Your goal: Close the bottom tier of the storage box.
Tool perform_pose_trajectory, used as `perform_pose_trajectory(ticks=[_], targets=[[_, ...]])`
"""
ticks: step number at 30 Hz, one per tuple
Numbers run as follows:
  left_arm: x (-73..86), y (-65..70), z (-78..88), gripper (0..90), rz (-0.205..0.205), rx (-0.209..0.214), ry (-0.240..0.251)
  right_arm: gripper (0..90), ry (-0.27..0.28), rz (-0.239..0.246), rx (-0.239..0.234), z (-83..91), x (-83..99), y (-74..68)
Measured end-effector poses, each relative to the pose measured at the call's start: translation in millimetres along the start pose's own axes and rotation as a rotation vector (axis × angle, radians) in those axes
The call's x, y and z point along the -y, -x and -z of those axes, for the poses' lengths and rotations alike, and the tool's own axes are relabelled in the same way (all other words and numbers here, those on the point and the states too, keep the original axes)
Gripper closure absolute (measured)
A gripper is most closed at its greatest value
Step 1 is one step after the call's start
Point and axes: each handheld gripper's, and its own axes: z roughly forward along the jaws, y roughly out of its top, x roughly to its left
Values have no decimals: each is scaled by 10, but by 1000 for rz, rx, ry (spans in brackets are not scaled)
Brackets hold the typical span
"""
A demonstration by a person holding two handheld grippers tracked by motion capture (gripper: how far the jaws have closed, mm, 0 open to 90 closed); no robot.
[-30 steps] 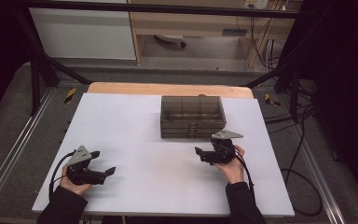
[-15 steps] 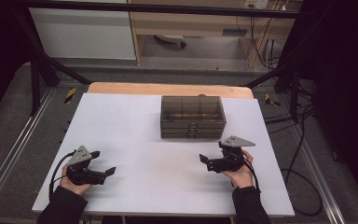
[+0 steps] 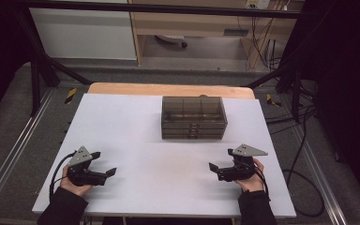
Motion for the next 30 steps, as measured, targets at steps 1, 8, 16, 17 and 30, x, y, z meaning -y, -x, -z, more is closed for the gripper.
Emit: perform_pose_trajectory(ticks=[1,8,16,17,30], targets=[[0,0,1,42,0,1,1,7,-3,1,1,10,12,9],[-3,6,0,43,-2,4,0,3,-6,3,10,107,132,101],[-4,11,-1,42,-3,9,-3,2,-21,-2,17,167,214,184],[-4,13,-2,42,-2,10,-3,2,-14,-6,17,170,224,188],[-5,15,-5,42,-2,13,-5,2,-18,-10,25,167,259,209]])
